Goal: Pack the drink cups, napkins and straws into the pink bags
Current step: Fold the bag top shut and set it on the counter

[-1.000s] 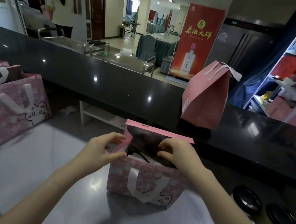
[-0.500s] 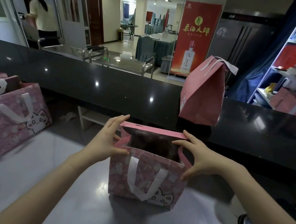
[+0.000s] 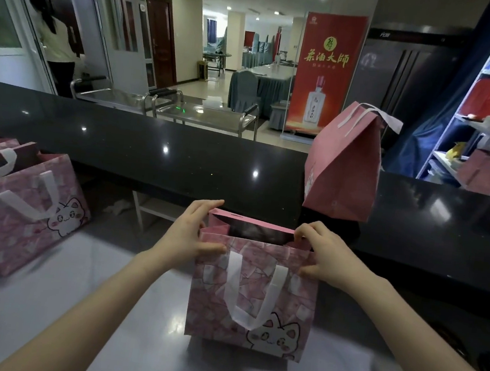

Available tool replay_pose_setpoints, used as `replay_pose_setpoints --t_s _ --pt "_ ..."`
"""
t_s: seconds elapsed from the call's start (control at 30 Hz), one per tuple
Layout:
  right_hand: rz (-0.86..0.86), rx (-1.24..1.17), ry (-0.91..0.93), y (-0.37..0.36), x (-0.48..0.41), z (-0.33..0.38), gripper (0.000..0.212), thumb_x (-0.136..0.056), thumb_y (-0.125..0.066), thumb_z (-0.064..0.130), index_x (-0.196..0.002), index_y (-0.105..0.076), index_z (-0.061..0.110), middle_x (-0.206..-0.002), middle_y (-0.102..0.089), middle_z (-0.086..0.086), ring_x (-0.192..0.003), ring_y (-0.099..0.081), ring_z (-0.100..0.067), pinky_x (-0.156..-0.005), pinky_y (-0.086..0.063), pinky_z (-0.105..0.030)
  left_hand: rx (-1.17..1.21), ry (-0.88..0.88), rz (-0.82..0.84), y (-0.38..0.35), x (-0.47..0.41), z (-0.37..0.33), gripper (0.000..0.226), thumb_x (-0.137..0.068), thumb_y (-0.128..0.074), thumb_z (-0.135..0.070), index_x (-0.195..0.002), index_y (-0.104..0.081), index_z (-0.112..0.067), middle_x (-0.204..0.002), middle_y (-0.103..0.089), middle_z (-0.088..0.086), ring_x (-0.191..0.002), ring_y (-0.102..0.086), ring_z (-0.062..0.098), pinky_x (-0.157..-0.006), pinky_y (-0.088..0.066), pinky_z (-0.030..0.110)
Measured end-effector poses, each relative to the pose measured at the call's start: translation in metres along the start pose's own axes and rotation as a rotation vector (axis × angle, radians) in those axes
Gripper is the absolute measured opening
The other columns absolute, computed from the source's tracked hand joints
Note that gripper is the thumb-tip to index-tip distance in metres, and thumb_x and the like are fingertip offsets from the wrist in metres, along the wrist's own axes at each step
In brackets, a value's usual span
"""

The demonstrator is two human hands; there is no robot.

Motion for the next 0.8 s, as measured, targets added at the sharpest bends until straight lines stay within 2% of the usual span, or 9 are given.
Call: replay_pose_setpoints --t_s 0.1,0.2,0.3,0.37,0.47,0.53,0.63,0.8 --pt "-0.050 0.021 0.000 -0.002 -0.001 0.002 0.057 -0.069 -0.082 0.023 -0.108 -0.040 0.034 -0.113 -0.043 0.008 -0.089 -0.048 -0.013 -0.072 -0.037 -0.023 0.035 0.024 0.041 -0.003 -0.007 0.007 0.096 -0.065 -0.084 -0.046 -0.144 -0.030 -0.044 -0.138 -0.036 -0.021 -0.115 -0.044 -0.003 -0.086 -0.033 0.002" --pt "-0.116 -0.005 -0.038 -0.002 -0.001 0.002 0.057 -0.072 -0.078 0.017 -0.108 -0.036 0.031 -0.109 -0.047 0.006 -0.086 -0.054 -0.017 -0.069 -0.040 -0.027 0.040 0.035 0.032 -0.004 -0.012 0.009 0.092 -0.064 -0.084 -0.045 -0.142 -0.035 -0.041 -0.124 -0.039 -0.019 -0.113 -0.046 -0.003 -0.088 -0.042 0.008" --pt "-0.156 -0.075 -0.059 -0.002 0.000 0.004 0.064 -0.073 -0.075 0.010 -0.122 -0.038 0.029 -0.111 -0.051 0.005 -0.093 -0.054 -0.013 -0.077 -0.046 -0.030 0.040 0.046 0.015 -0.004 -0.015 0.012 0.087 -0.063 -0.086 -0.044 -0.137 -0.042 -0.038 -0.111 -0.038 -0.020 -0.108 -0.046 -0.005 -0.086 -0.041 0.008" --pt "-0.131 -0.053 -0.042 -0.004 -0.001 0.008 0.064 -0.076 -0.073 0.009 -0.129 -0.044 0.029 -0.114 -0.050 0.006 -0.100 -0.051 -0.013 -0.085 -0.048 -0.033 0.023 0.048 -0.009 -0.005 -0.015 0.014 0.073 -0.062 -0.087 -0.041 -0.127 -0.054 -0.035 -0.105 -0.040 -0.019 -0.102 -0.049 -0.004 -0.083 -0.041 0.009" --pt "-0.130 -0.014 -0.030 -0.005 0.000 0.010 0.045 -0.078 -0.069 0.008 -0.116 -0.053 0.026 -0.110 -0.048 0.007 -0.101 -0.050 -0.015 -0.083 -0.048 -0.034 0.022 0.032 -0.080 -0.004 -0.011 0.013 0.039 -0.066 -0.086 -0.035 -0.100 -0.067 -0.036 -0.099 -0.045 -0.016 -0.094 -0.051 -0.003 -0.076 -0.044 0.009" --pt "-0.141 0.008 -0.039 -0.007 0.004 0.010 0.040 -0.077 -0.069 0.007 -0.107 -0.051 0.027 -0.104 -0.048 0.009 -0.096 -0.049 -0.014 -0.076 -0.047 -0.031 0.041 0.028 -0.096 -0.003 -0.008 0.012 0.031 -0.070 -0.084 -0.025 -0.092 -0.066 -0.038 -0.099 -0.051 -0.018 -0.095 -0.052 -0.005 -0.073 -0.046 0.011" --pt "-0.145 0.069 -0.027 -0.010 0.011 0.011 0.039 -0.076 -0.070 0.008 -0.100 -0.046 0.027 -0.099 -0.047 0.010 -0.087 -0.048 -0.013 -0.066 -0.041 -0.026 0.087 0.055 -0.038 -0.001 0.000 0.015 0.035 -0.074 -0.080 -0.015 -0.093 -0.067 -0.041 -0.099 -0.063 -0.019 -0.093 -0.058 -0.003 -0.072 -0.053 0.017" --pt "-0.177 0.123 0.004 -0.015 0.019 0.016 0.029 -0.081 -0.062 0.002 -0.099 -0.050 0.021 -0.095 -0.049 0.008 -0.081 -0.044 -0.013 -0.060 -0.032 -0.024 0.290 0.167 0.120 0.003 0.016 0.020 0.029 -0.079 -0.078 -0.012 -0.095 -0.073 -0.035 -0.094 -0.070 -0.015 -0.091 -0.065 0.004 -0.071 -0.058 0.023"
Point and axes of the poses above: each hand's wrist, its own x-axis away from the middle knuckle, its own y-axis out of the back of the hand, z = x × y, the point moved 7 cm from there along -x, towards the middle knuckle
